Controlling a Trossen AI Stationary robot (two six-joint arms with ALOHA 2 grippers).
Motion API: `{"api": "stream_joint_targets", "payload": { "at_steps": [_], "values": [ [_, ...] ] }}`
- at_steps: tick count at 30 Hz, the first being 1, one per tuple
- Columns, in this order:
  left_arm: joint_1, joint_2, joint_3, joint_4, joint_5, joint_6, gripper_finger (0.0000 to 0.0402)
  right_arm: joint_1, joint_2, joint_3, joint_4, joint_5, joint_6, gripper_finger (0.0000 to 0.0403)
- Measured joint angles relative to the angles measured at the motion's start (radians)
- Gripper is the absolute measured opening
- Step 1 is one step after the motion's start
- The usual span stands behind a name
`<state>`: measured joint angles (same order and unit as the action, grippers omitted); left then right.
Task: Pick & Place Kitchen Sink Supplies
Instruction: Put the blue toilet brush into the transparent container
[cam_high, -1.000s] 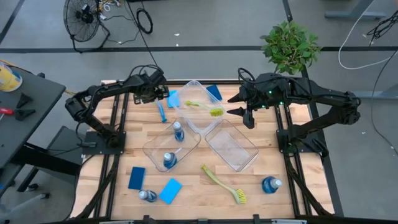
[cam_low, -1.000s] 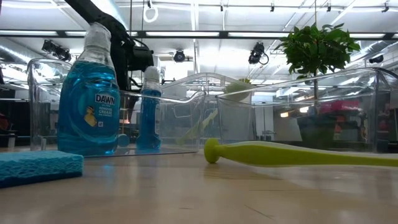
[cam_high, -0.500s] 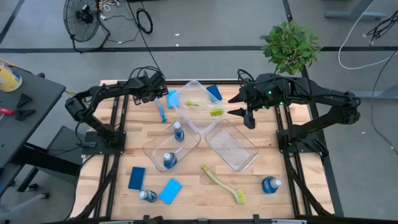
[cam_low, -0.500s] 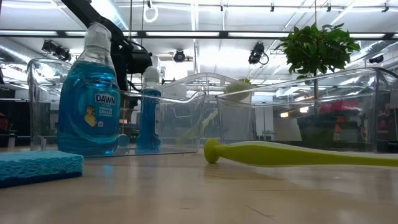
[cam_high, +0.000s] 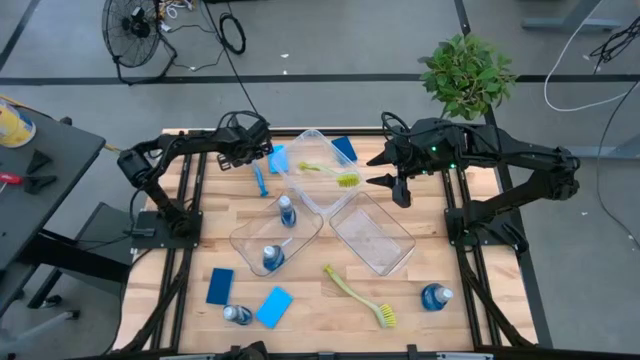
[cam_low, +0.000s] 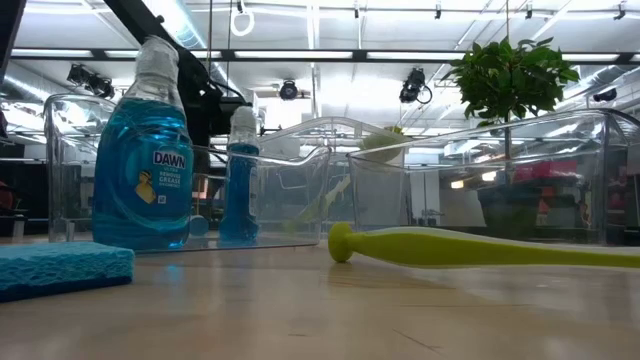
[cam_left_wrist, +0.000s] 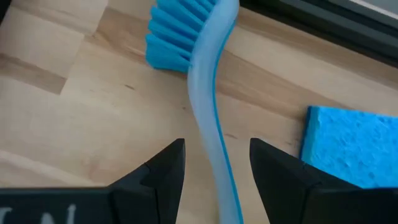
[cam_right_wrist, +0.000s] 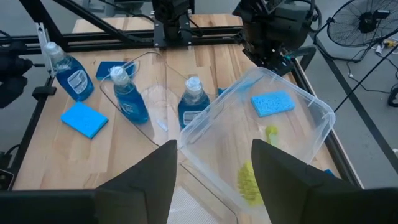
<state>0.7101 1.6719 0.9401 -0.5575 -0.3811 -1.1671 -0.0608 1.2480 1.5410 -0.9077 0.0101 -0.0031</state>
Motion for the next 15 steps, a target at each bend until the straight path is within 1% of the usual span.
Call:
{"api": "stream_joint_targets", "payload": {
  "at_steps": [15],
  "values": [
    [0.000,0.087,0.000,0.042,-0.010,-0.001,0.0186,-0.001,0.000,0.000,0.000,0.000,0.001,0.0208]
  ]
}}
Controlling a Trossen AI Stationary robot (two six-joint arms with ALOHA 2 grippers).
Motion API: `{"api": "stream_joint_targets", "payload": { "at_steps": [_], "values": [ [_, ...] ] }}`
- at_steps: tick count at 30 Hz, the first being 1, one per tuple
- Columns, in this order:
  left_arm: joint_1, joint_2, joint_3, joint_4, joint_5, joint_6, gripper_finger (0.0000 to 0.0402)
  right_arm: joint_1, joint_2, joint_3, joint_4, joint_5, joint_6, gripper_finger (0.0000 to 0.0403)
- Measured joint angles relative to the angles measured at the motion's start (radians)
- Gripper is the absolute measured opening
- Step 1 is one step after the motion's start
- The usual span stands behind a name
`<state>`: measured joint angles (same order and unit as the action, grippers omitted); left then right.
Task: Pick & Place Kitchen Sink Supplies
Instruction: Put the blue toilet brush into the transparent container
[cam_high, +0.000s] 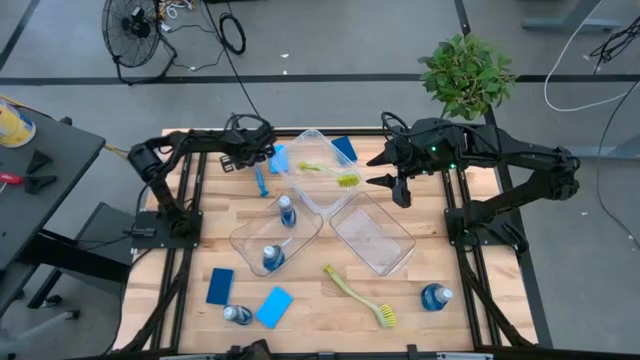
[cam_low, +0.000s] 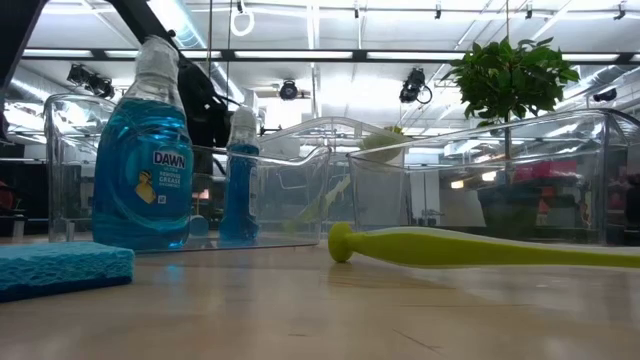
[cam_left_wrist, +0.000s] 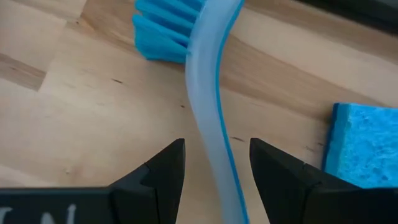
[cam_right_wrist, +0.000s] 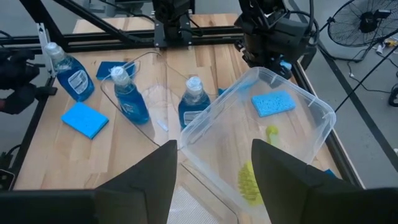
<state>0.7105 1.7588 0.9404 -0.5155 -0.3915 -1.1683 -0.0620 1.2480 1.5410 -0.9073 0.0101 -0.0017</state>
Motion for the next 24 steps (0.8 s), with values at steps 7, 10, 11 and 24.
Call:
{"api": "stream_joint_targets", "payload": {
  "at_steps": [7,10,11,24],
  "values": [
    [0.000,0.018,0.000,0.007,0.023,0.000,0.0179,0.000,0.000,0.000,0.000,0.000,-0.007,0.0208],
    [0.000,0.018,0.000,0.007,0.027,0.000,0.0157,0.000,0.000,0.000,0.000,0.000,-0.007,0.0208],
    [0.000,0.018,0.000,0.007,0.028,0.001,0.0147,0.000,0.000,0.000,0.000,0.000,-0.007,0.0208],
    [0.000,0.017,0.001,-0.009,0.045,0.001,0.0047,0.000,0.000,0.000,0.000,0.001,-0.002,0.0208]
  ]
}}
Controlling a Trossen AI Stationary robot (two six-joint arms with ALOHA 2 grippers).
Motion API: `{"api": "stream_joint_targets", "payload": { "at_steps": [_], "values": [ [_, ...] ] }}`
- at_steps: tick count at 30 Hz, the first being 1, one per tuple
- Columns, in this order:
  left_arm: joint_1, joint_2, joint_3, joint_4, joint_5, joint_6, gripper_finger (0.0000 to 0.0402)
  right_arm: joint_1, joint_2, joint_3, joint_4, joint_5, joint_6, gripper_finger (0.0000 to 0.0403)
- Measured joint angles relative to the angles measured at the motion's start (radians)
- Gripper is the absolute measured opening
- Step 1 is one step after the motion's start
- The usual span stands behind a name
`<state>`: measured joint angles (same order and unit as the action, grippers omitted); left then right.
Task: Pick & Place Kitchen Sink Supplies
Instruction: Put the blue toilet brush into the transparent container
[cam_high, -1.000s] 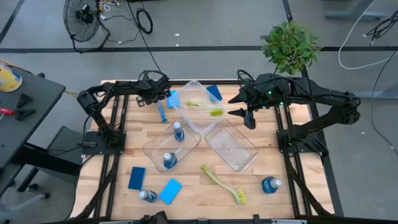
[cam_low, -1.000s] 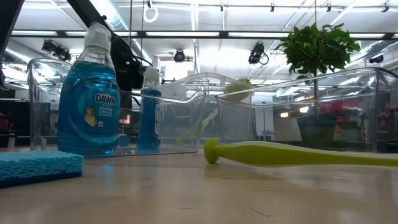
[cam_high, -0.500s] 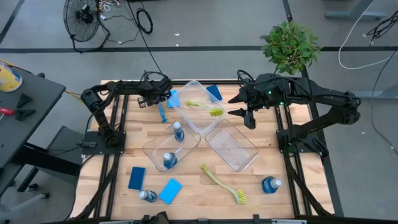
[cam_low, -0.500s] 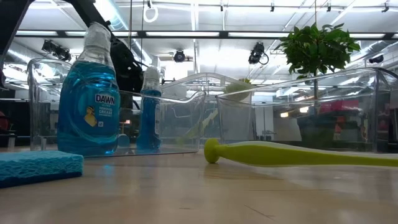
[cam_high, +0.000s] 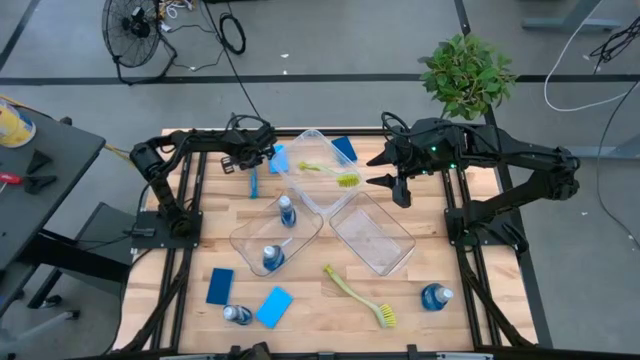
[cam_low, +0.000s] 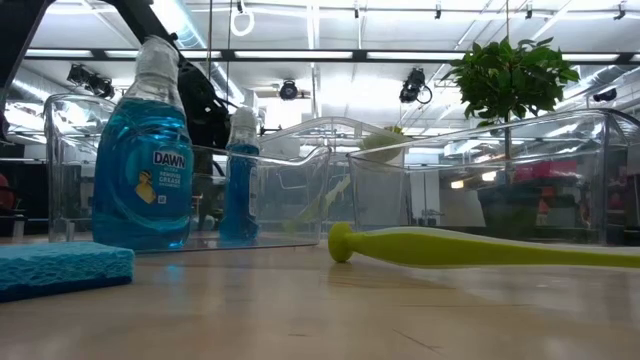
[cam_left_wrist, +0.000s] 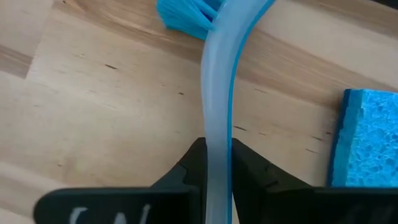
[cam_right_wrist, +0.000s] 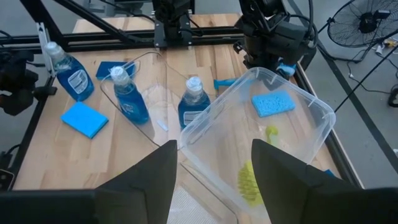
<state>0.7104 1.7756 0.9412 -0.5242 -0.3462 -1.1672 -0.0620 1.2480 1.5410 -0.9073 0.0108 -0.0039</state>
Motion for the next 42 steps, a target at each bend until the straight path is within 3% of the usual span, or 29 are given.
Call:
{"api": "stream_joint_targets", "payload": {
  "at_steps": [12,27,34,38,42],
  "values": [
    [-0.001,-0.074,0.028,-0.125,-0.048,0.096,0.0047,0.000,0.000,0.000,0.000,0.000,0.005,0.0208],
    [-0.010,-0.377,0.035,-0.166,-0.172,0.240,0.0047,0.000,0.000,0.000,0.001,0.000,-0.004,0.0208],
    [-0.062,-0.537,0.035,-0.052,-0.148,0.463,0.0047,0.000,0.000,0.000,0.001,0.000,-0.005,0.0208],
    [-0.097,-0.603,0.035,0.125,-0.051,0.653,0.0047,0.000,0.000,0.000,0.001,0.000,-0.005,0.0208],
    [-0.129,-0.641,0.035,0.285,0.027,0.716,0.0047,0.000,0.000,0.000,0.001,0.000,-0.005,0.0208]
  ]
}}
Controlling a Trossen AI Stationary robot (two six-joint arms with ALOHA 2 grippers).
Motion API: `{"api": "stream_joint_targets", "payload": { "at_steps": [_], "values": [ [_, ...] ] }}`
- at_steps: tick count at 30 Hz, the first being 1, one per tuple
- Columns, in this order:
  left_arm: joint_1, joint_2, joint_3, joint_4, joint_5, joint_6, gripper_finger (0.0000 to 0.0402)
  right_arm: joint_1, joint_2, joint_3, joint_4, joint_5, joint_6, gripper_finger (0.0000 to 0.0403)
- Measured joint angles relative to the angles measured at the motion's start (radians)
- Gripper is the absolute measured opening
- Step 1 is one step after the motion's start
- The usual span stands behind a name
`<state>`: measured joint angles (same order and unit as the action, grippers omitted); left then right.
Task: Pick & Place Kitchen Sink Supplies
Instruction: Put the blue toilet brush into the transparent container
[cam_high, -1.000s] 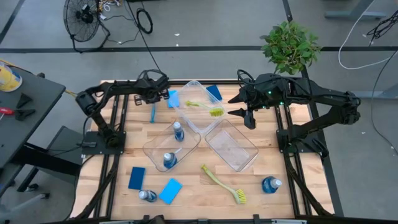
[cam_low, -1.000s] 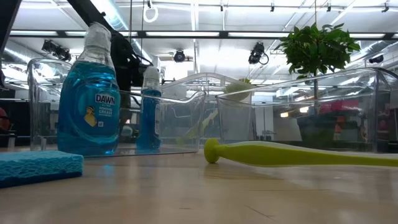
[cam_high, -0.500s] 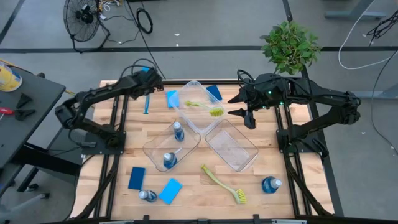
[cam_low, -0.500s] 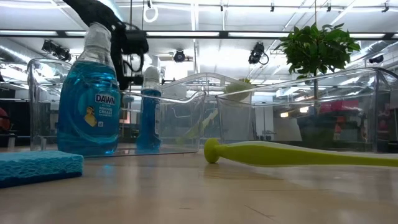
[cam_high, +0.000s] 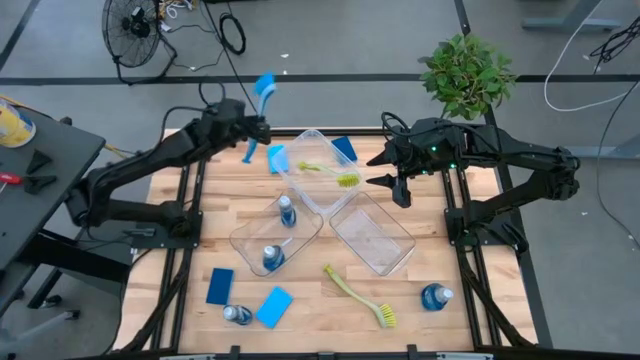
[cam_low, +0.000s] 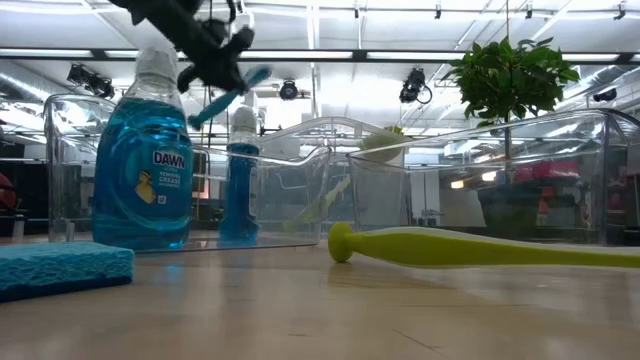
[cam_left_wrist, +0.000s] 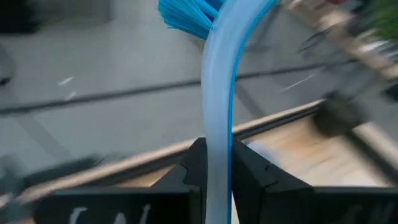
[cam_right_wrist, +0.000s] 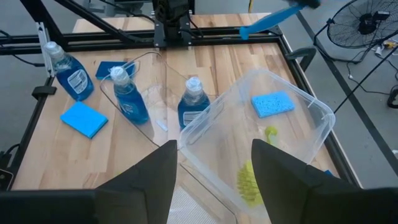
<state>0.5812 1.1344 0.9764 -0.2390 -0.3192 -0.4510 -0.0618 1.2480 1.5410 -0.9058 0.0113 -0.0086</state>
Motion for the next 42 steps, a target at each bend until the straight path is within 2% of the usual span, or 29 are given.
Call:
{"api": "stream_joint_targets", "payload": {
  "at_steps": [12,20,32,38,42],
  "values": [
    [-0.084,0.029,0.000,0.375,0.247,0.183,0.0048,0.000,0.000,0.000,-0.001,0.010,0.000,0.0208],
    [-0.122,0.104,0.000,0.515,0.353,0.263,0.0057,0.000,0.000,0.000,-0.001,0.006,0.000,0.0208],
    [-0.132,0.276,0.000,0.525,0.435,0.295,0.0059,0.000,0.000,0.000,-0.002,0.003,0.019,0.0208],
    [-0.132,0.338,0.000,0.526,0.484,0.434,0.0055,0.000,0.000,0.000,-0.002,0.004,0.020,0.0208],
    [-0.132,0.358,0.000,0.526,0.494,0.472,0.0060,0.000,0.000,0.000,-0.002,0.004,0.020,0.0208]
  ]
}}
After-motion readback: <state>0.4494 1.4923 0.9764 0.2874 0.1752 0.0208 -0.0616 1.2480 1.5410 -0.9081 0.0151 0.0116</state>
